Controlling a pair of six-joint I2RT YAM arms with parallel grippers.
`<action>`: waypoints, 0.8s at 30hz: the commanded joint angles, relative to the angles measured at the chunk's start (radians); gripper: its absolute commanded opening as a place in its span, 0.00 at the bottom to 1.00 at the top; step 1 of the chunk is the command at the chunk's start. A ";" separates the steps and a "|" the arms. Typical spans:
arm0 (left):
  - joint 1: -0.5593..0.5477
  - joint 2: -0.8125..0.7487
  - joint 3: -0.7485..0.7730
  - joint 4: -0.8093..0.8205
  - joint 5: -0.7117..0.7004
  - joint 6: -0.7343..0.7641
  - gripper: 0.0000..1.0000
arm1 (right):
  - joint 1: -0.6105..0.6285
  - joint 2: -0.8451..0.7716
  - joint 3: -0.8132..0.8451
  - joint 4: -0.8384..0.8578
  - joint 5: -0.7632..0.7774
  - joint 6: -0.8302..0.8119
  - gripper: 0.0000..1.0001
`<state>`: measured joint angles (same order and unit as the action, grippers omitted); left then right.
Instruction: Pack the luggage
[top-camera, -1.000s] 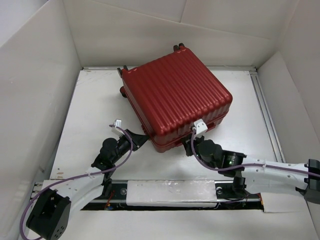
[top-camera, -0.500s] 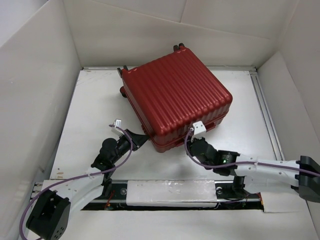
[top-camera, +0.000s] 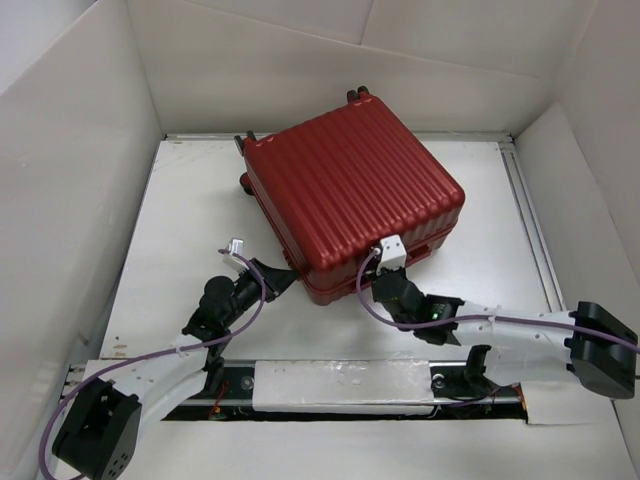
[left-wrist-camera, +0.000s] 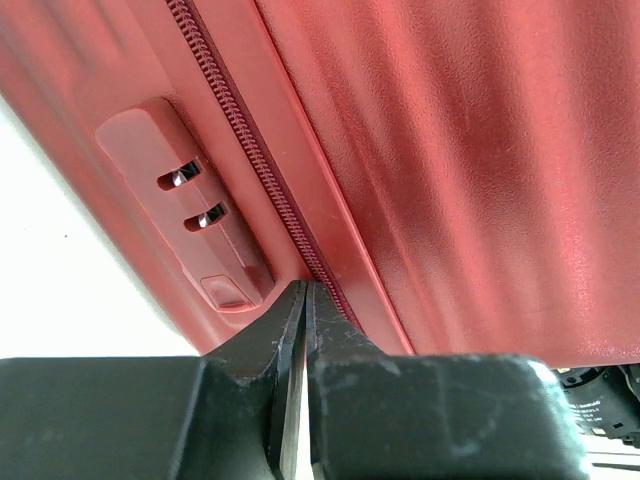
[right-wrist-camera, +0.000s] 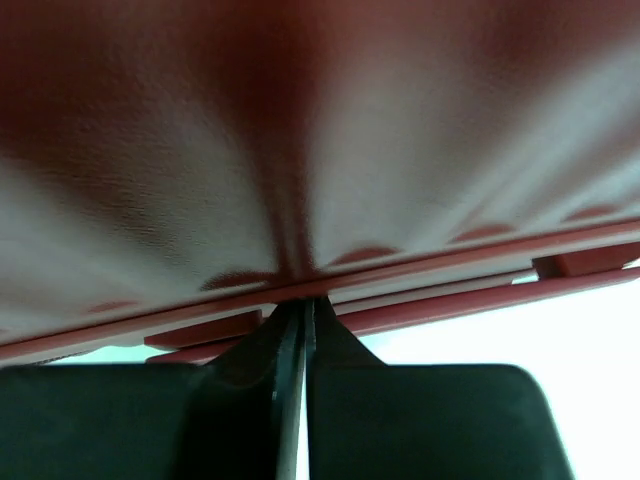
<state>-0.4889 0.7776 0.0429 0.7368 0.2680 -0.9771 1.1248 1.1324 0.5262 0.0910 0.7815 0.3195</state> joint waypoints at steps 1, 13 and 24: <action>-0.004 0.011 -0.046 0.084 0.037 0.018 0.00 | -0.005 0.020 0.003 0.186 -0.020 -0.026 0.00; -0.004 0.054 -0.037 0.125 0.056 0.018 0.00 | 0.357 0.067 0.118 0.109 -0.140 0.112 0.00; -0.004 0.063 -0.037 0.145 0.086 -0.002 0.00 | 0.434 0.314 0.317 0.130 -0.235 0.115 0.00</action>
<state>-0.4885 0.8360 0.0429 0.7944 0.3199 -0.9771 1.4715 1.3815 0.7349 0.0956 0.7727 0.3988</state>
